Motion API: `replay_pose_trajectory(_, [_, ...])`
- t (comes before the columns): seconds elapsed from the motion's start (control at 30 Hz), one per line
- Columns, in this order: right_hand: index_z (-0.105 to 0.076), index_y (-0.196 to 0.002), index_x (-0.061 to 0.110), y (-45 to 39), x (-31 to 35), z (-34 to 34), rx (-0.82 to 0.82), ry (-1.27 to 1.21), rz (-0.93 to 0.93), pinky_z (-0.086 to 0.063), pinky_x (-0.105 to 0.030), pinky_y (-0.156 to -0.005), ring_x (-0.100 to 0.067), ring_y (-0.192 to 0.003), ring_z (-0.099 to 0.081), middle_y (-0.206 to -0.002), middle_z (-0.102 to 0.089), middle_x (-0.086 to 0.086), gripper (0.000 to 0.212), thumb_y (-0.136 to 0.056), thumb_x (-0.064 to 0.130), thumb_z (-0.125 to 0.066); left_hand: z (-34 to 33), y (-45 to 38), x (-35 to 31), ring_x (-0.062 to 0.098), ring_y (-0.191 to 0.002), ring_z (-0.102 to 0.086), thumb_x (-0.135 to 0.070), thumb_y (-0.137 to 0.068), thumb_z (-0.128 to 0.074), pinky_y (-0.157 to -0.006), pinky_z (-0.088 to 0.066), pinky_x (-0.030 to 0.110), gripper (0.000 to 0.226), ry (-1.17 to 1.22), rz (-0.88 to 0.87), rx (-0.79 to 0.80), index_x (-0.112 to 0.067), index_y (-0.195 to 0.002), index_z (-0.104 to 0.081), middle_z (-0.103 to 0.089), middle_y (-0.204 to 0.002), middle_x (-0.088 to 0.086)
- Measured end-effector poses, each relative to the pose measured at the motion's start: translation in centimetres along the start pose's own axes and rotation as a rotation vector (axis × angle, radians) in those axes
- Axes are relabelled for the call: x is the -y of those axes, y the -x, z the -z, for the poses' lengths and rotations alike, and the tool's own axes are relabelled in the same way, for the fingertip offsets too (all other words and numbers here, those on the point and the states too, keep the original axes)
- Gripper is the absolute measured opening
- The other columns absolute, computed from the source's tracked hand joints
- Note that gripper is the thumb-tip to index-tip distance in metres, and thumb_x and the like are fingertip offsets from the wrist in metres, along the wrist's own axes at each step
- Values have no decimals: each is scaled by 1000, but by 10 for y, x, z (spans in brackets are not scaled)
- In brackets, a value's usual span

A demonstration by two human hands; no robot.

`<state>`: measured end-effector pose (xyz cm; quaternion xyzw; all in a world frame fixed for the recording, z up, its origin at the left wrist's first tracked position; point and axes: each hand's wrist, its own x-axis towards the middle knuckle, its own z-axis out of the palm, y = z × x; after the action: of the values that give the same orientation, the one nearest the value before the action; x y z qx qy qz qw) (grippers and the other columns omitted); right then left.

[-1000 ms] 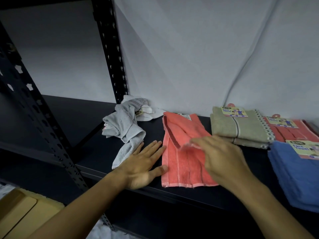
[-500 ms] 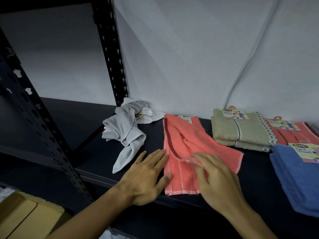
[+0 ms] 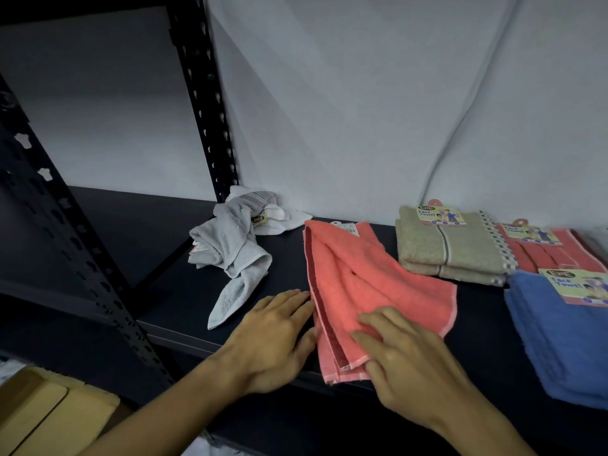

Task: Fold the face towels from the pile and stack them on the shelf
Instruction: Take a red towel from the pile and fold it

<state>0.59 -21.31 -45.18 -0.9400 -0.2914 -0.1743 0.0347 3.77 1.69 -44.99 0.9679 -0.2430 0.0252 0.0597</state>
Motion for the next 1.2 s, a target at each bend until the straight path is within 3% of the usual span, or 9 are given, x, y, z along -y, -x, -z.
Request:
replay_pose_trajectory(0.07, [-73,-101,17,-3,2,2,16,-37,5,-58,-31,-71,-18,-106,-59,-115,-64,0,41,-74,26,-44,-3,1,3,5,-150,-6,-59,-100,-19,-122,0,26,64,21,-3,9,-30,-157,-16,-16,-163,-11])
replay_pose_trajectory(0.13, [-64,-122,21,-5,6,1,50,-120,22,-53,-32,-91,-17,-124,-52,-133,-56,0,51,-75,28,-43,-7,3,4,2,-149,-2,-62,-98,-16,-121,4,25,66,35,-8,-6,-31,-157,-15,-13,-164,-12])
replay_pose_trajectory(0.23, [-47,-140,32,-9,9,-3,48,-244,42,-24,-20,-108,-4,-137,-36,-149,-39,13,57,-84,31,-41,-13,6,4,0,-149,3,-65,-96,-6,-119,9,24,71,15,-20,-18,-31,-158,-10,-10,-164,-12])
replay_pose_trajectory(0.27, [-49,-139,33,-11,10,-4,51,-242,57,-21,-17,-108,-1,-135,-38,-147,-41,15,55,-84,29,-40,-14,6,4,0,-149,3,-65,-96,-6,-119,10,24,71,7,-20,-20,-31,-158,-9,-9,-164,-11])
replay_pose_trajectory(0.4, [-69,-116,23,-13,11,-9,-33,-275,78,-51,-20,-92,-4,-112,-61,-119,-68,10,52,-75,13,-40,-11,6,4,0,-148,5,-64,-98,-9,-116,14,21,68,-7,-17,-17,-32,-158,-4,-7,-164,-12])
replay_pose_trajectory(0.57, [-73,-104,10,-10,10,-6,-179,-257,11,-57,-26,-81,-13,-103,-67,-106,-72,-1,48,-76,4,-34,-10,5,3,0,-148,7,-63,-97,-11,-114,17,20,70,-2,2,5,-29,-158,-6,-4,-164,-11])
replay_pose_trajectory(0.67, [-74,-102,8,-4,14,-5,-173,-230,-52,-59,-27,-76,-14,-101,-68,-103,-73,-1,45,-72,0,-40,-10,5,3,2,-148,4,-62,-97,-12,-117,14,21,70,-1,7,-2,-27,-158,-10,-7,-164,-11])
replay_pose_trajectory(0.87, [-68,-118,9,4,31,-21,-125,-236,-23,-50,-32,-98,-15,-119,-59,-122,-67,-3,46,-83,13,-39,-11,6,3,3,-149,3,-61,-97,-11,-116,14,22,70,2,-12,-4,-27,-158,-9,-8,-164,-9])
replay_pose_trajectory(1.2, [-50,-139,22,7,30,-23,-19,-283,-17,-37,-34,-110,-6,-139,-34,-145,-48,5,50,-90,23,-39,-14,5,5,2,-149,9,-63,-94,1,-119,12,25,76,11,-14,35,-24,-159,-4,-3,-165,-8])
